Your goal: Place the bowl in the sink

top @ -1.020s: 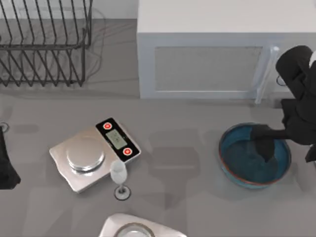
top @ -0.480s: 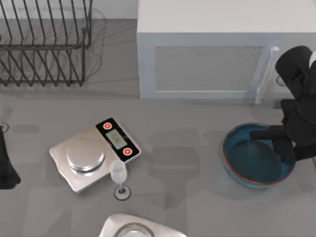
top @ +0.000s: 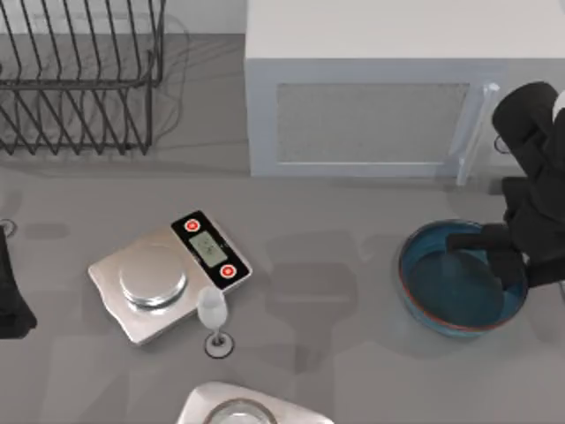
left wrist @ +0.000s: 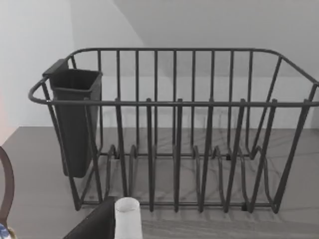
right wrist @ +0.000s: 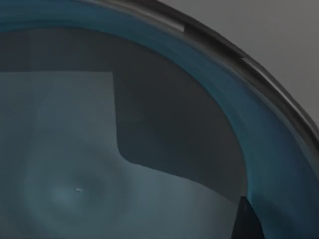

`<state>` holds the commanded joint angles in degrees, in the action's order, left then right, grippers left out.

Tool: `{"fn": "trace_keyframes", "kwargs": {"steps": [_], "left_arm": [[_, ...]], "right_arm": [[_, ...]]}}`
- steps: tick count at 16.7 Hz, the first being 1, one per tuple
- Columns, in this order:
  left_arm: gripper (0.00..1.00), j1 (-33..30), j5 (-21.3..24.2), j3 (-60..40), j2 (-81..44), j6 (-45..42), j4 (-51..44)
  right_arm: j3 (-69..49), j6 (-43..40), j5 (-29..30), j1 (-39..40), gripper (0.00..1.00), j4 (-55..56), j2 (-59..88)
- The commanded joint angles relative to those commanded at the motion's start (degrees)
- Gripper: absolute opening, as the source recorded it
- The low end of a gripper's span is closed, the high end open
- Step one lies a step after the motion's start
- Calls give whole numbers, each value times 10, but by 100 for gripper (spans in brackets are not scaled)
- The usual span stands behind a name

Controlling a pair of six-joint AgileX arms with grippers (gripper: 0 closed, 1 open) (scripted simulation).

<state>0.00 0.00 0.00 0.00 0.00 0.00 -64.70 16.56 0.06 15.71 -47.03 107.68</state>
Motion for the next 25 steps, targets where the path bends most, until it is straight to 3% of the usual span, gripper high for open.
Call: {"fn": "trace_keyframes", "kwargs": {"steps": [4,8,15,25], "left_arm": [[100,0,0,0,0,0,0],[100,0,0,0,0,0,0],[100,0,0,0,0,0,0],[100,0,0,0,0,0,0]], "right_arm": [[-16,3,-7,21,0,-20,-4],[-85,8,-23,77,0,-120,-18],[-241,4,-9,13,0,-314,-58],[-232,-17,-16,-27,0,-305,-77]]}}
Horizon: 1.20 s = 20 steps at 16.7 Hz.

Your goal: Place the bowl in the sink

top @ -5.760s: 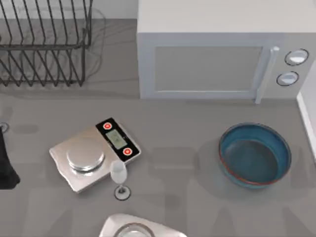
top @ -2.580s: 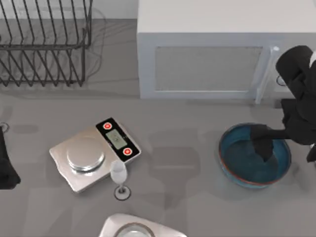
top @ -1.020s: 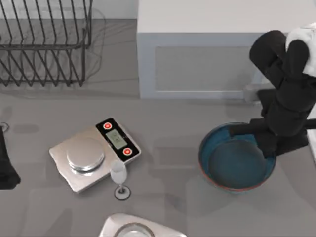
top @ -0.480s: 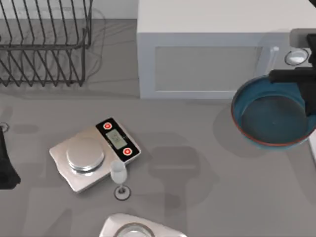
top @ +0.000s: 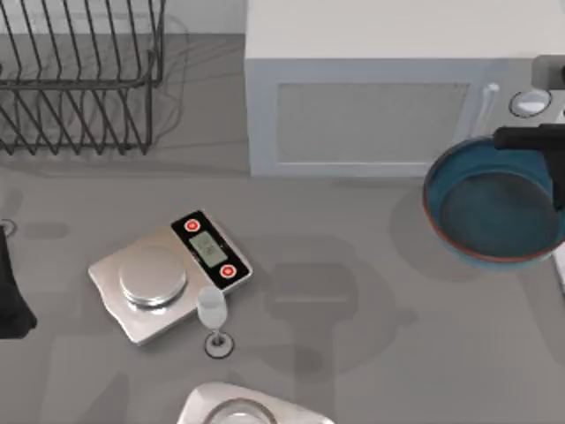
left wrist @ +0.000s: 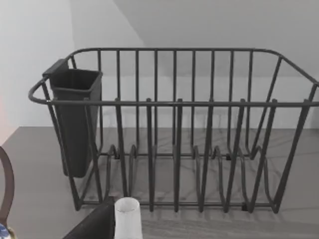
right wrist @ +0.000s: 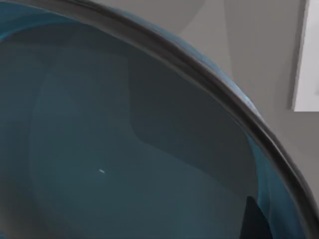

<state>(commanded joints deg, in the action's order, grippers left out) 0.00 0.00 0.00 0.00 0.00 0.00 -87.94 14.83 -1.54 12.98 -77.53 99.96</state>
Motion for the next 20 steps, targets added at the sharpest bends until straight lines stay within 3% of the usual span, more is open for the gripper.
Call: {"fn": "trace_keyframes", "kwargs": {"steps": [4,7,13,20], "left_arm": [[100,0,0,0,0,0,0],[100,0,0,0,0,0,0],[100,0,0,0,0,0,0],[100,0,0,0,0,0,0]], "right_arm": [[100,-37,-46,-86,0,114,-16],[202,-68,-88,-170,0,260,-25],[386,-115,-170,-313,0,673,-35],[510,-139,-241,-402,0,1118,-81]]}}
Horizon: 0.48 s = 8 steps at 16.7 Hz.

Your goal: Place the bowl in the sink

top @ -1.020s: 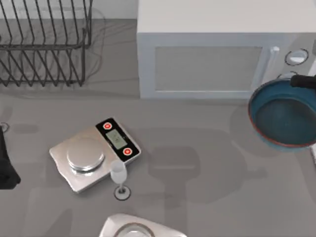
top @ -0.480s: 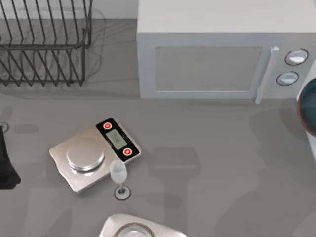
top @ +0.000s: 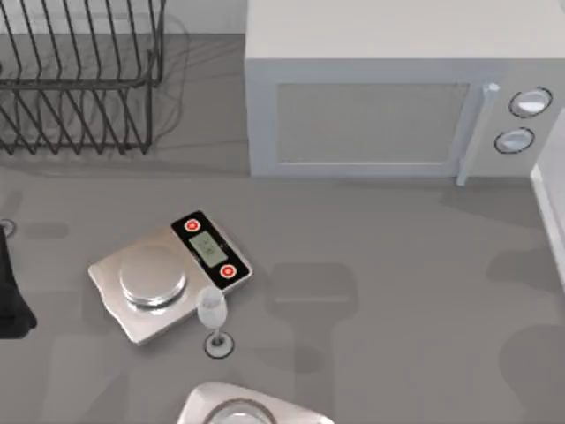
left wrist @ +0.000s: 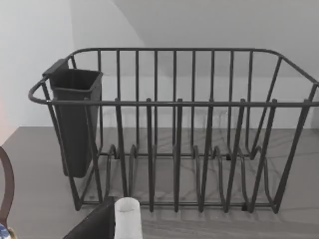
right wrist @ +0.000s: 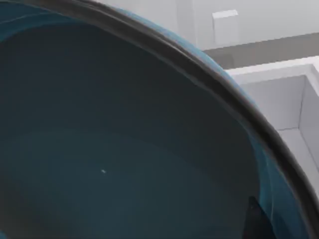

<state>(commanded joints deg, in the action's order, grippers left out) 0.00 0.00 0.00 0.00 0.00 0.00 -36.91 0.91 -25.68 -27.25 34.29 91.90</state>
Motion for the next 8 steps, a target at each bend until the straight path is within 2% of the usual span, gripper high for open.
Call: {"fn": "trace_keyframes", "kwargs": {"steps": [4,8], "left_arm": [[100,0,0,0,0,0,0],[100,0,0,0,0,0,0]], "right_arm": [[26,-1,-23,-23,0,137,-45],[28,1,-31,-29,0,176,-64]]}}
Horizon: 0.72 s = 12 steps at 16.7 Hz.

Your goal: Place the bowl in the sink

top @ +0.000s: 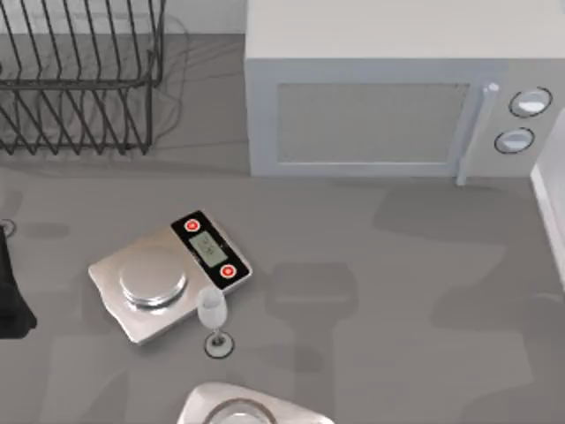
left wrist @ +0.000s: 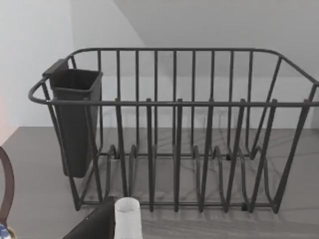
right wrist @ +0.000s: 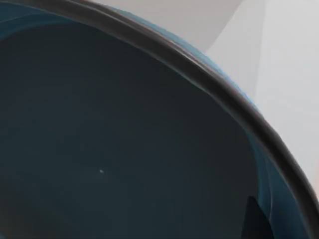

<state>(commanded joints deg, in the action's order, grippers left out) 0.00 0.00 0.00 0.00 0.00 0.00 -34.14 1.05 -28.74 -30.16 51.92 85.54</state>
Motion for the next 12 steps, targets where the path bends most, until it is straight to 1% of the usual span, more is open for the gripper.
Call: {"fn": "trace_keyframes", "kwargs": {"steps": [5,7,9,12], "left_arm": [[100,0,0,0,0,0,0],[100,0,0,0,0,0,0],[100,0,0,0,0,0,0],[100,0,0,0,0,0,0]], "right_arm": [[-2,1,0,3,0,0,3],[-1,1,0,2,0,20,23],[3,1,0,0,0,65,65],[14,0,0,-5,0,176,163]]}}
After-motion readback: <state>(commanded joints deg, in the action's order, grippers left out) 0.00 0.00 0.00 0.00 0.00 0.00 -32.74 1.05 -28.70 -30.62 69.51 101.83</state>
